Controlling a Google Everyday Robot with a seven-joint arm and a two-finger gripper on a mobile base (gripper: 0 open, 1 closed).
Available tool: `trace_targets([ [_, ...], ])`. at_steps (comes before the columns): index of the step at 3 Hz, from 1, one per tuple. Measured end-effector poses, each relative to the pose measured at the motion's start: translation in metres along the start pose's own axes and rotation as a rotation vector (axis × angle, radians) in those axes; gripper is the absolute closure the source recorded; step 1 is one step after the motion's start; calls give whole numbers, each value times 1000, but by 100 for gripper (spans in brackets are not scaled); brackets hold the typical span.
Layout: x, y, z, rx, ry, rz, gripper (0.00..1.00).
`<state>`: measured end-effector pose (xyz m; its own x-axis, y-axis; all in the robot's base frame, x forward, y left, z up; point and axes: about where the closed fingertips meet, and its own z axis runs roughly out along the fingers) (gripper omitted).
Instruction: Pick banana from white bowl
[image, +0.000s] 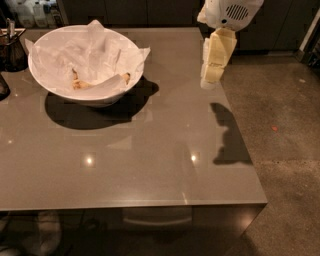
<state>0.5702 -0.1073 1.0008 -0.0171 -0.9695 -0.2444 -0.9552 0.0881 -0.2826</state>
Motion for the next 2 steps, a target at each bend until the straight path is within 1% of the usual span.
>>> trace_targets([
  [1, -15, -18, 5, -9, -25, -12, 0],
  [2, -39, -34, 11, -16, -32, -64, 0],
])
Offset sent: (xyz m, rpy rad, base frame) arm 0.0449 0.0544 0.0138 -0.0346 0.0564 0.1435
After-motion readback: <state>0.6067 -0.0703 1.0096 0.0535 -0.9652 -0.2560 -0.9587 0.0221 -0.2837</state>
